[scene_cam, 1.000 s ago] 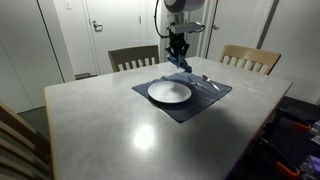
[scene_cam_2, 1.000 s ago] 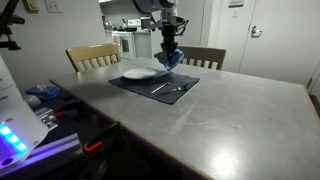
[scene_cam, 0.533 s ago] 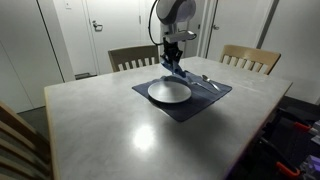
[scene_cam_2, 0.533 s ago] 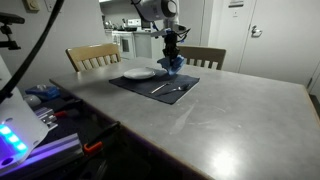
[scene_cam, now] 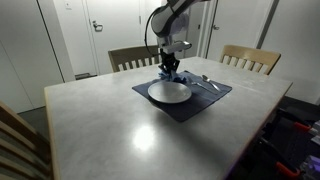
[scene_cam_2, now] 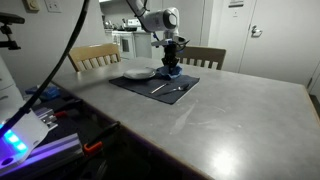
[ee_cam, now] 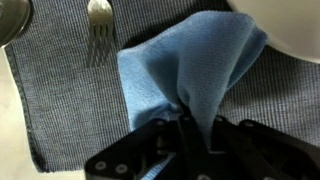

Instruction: Use the blue towel to wipe the white plate

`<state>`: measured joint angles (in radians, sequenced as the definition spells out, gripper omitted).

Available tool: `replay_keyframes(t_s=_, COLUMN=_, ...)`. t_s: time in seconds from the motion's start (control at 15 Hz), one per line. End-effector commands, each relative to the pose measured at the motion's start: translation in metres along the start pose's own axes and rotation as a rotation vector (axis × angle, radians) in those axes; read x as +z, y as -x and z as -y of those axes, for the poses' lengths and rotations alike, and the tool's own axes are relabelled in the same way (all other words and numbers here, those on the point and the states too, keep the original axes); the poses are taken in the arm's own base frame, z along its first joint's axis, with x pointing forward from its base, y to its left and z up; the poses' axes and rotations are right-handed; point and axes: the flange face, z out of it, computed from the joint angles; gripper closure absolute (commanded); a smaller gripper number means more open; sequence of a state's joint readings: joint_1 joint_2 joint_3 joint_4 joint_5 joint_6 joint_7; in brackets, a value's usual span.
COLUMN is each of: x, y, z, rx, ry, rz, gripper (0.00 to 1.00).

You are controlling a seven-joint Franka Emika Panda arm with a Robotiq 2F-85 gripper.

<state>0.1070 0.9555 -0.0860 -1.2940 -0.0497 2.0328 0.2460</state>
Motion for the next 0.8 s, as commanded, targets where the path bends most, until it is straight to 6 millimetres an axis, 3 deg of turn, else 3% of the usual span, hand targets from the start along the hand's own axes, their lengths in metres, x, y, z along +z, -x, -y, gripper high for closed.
replay_keyframes(t_s=0.0, x=0.004, y=-0.005, z=-0.001, rx=-0.034, ry=-0.009, rz=0.047, gripper=0.92)
replay_keyframes(t_s=0.07, x=-0.003, y=-0.002, z=-0.003, rx=-0.025, ry=-0.004, rz=0.049, gripper=0.64)
replay_keyframes(t_s=0.13, x=-0.010, y=0.000, z=-0.005, rx=-0.013, ry=-0.004, rz=0.042, gripper=0.64)
replay_keyframes(t_s=0.27, x=-0.023, y=0.006, z=-0.010, rx=-0.002, ry=-0.009, rz=0.024, gripper=0.51)
replay_keyframes(t_s=0.73, x=-0.091, y=0.035, z=-0.028, rx=0.017, ry=-0.027, rz=-0.012, gripper=0.02)
